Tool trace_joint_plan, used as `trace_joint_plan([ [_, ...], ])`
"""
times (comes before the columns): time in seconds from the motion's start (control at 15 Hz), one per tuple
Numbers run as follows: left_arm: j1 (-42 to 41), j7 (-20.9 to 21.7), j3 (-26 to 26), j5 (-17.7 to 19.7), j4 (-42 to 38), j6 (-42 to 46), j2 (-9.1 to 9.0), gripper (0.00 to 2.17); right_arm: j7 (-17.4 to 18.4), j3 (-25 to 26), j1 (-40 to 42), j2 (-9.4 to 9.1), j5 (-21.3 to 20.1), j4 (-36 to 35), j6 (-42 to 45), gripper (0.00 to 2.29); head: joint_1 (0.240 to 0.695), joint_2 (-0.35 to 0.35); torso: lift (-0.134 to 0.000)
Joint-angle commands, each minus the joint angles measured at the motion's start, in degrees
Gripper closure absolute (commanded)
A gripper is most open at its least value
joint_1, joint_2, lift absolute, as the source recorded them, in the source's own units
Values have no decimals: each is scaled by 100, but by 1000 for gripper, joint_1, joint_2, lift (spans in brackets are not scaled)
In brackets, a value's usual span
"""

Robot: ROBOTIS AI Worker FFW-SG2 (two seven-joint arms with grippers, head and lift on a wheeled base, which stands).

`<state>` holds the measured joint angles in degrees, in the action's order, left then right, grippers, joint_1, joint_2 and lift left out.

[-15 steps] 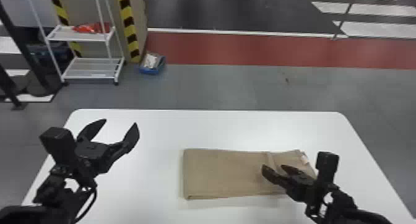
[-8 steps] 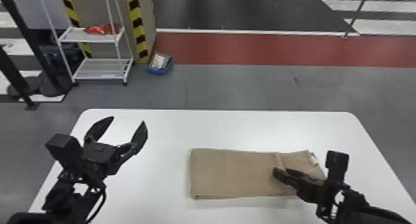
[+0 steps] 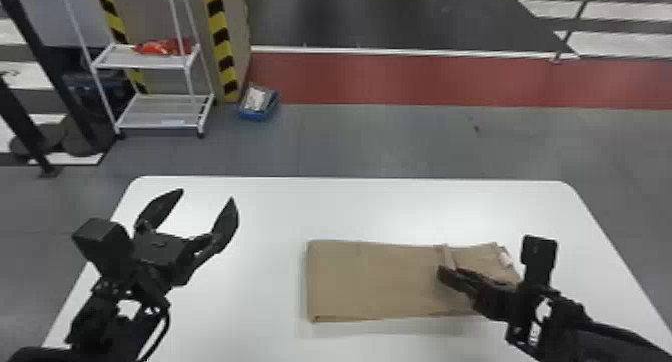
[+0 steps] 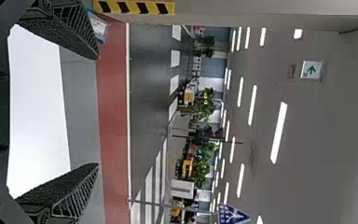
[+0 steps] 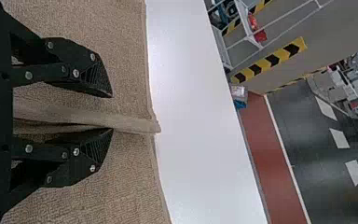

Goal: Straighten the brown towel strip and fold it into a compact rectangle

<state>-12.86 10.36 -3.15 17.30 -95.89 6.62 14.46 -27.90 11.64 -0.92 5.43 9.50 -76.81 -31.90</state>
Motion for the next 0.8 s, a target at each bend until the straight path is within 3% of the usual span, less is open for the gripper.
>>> trace_joint_plan([
  [0.0, -15, 10, 16, 1, -53, -25, 21, 80, 4, 4, -49, 2, 8, -1, -217, 772, 695, -32, 0],
  [0.13, -24, 36, 16, 1, -53, -43, 21, 80, 4, 4, -40, 2, -10, -1, -217, 809, 695, -28, 0],
  [0.33, -15, 36, 25, 1, -53, -131, 21, 80, -163, 4, 65, 2, 34, -221, -234, 1413, 695, -27, 0],
  [0.4, -15, 36, 42, 10, -53, -201, 13, 80, -163, -13, 188, -16, 122, -537, -252, 1477, 695, -24, 0],
  [0.73, 3, 71, 130, 107, -132, -430, 21, 80, -154, -13, 637, -16, 500, -2119, -1131, 1477, 695, 0, 0],
])
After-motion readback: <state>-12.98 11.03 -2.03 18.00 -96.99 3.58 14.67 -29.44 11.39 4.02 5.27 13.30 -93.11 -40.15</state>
